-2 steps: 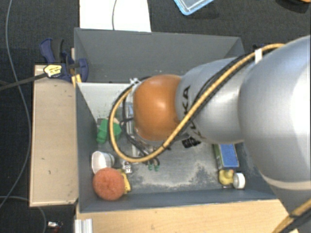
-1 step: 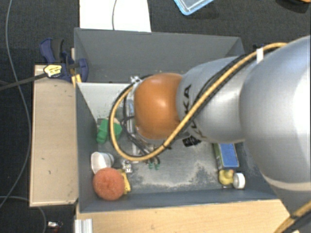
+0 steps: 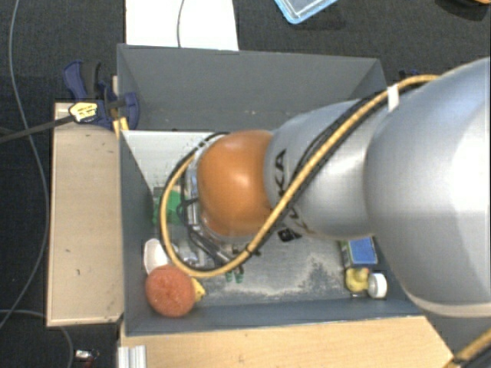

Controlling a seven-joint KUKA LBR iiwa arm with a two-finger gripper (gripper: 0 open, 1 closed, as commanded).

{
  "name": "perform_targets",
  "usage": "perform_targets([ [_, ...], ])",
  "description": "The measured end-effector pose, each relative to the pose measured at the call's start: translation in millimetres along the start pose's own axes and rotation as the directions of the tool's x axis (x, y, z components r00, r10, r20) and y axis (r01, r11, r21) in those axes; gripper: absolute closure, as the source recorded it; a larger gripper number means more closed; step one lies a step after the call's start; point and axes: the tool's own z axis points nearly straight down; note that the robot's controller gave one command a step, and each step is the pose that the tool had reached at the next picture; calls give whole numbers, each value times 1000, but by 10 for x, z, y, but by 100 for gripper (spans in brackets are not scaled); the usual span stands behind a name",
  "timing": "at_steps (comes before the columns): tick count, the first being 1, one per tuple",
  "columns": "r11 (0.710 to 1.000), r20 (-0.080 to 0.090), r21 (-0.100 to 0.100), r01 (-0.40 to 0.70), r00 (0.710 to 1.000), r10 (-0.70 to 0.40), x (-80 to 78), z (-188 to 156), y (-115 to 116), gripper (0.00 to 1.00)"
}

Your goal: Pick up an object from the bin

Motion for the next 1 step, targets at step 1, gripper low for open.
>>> perform_targets([
  [1,997,3,9,80,997,-80,27,92,26,0],
])
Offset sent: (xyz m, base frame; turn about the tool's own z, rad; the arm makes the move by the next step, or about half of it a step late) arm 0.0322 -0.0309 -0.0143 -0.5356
